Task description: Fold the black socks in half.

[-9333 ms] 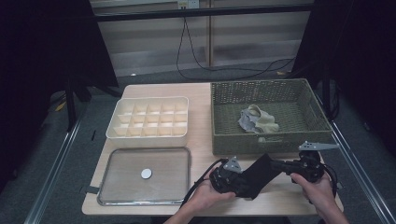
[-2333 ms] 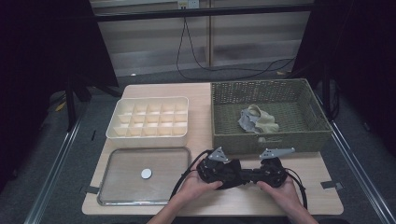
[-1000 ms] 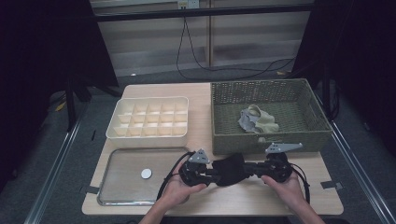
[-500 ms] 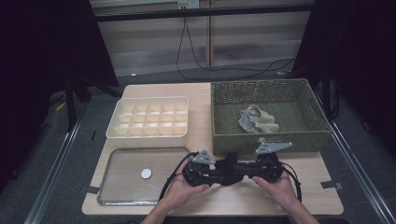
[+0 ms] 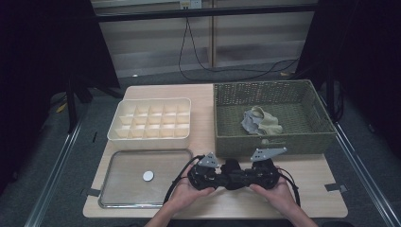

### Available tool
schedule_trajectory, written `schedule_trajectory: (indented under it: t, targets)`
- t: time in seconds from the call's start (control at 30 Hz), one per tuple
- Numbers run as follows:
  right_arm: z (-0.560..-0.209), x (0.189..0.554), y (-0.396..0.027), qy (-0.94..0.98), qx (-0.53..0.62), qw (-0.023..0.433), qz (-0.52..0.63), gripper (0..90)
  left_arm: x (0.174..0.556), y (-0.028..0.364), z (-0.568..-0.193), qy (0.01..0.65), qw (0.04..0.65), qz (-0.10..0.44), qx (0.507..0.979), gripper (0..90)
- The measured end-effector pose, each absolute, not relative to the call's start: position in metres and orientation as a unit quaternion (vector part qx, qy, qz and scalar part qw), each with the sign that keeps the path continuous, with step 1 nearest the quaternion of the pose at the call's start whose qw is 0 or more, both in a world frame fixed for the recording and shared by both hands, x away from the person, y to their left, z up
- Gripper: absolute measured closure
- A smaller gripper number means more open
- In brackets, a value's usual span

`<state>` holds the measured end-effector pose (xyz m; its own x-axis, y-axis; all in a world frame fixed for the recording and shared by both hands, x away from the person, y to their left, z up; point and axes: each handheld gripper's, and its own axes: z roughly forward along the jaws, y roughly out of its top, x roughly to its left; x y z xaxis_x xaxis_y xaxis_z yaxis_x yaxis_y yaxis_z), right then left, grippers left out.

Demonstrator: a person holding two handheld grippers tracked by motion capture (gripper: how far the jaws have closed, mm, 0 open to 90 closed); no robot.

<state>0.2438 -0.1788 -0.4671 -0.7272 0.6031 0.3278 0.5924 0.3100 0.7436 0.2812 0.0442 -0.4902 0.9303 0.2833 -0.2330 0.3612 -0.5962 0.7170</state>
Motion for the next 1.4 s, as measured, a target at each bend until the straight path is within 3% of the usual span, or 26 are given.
schedule_trajectory:
  t: [0.17,0.47,0.6,0.9,1.4]
  targets:
    - [-0.470,0.244,-0.177,0.813,0.367,0.004,0.452,77.9,0.282,0.046,-0.490,0.177,0.402,-0.050,0.897,77.5]
    - [-0.483,0.243,-0.173,0.821,0.375,0.000,0.430,77.4,0.294,0.069,-0.481,0.213,0.440,-0.055,0.871,77.0]
    - [-0.484,0.239,-0.169,0.830,0.375,0.009,0.413,77.5,0.295,0.072,-0.475,0.217,0.469,-0.063,0.854,64.4]
    - [-0.486,0.237,-0.168,0.831,0.371,0.007,0.414,77.4,0.303,0.048,-0.470,0.222,0.478,-0.055,0.848,45.6]
    - [-0.487,0.235,-0.169,0.836,0.368,0.005,0.407,75.7,0.317,0.044,-0.485,0.257,0.438,-0.047,0.860,42.9]
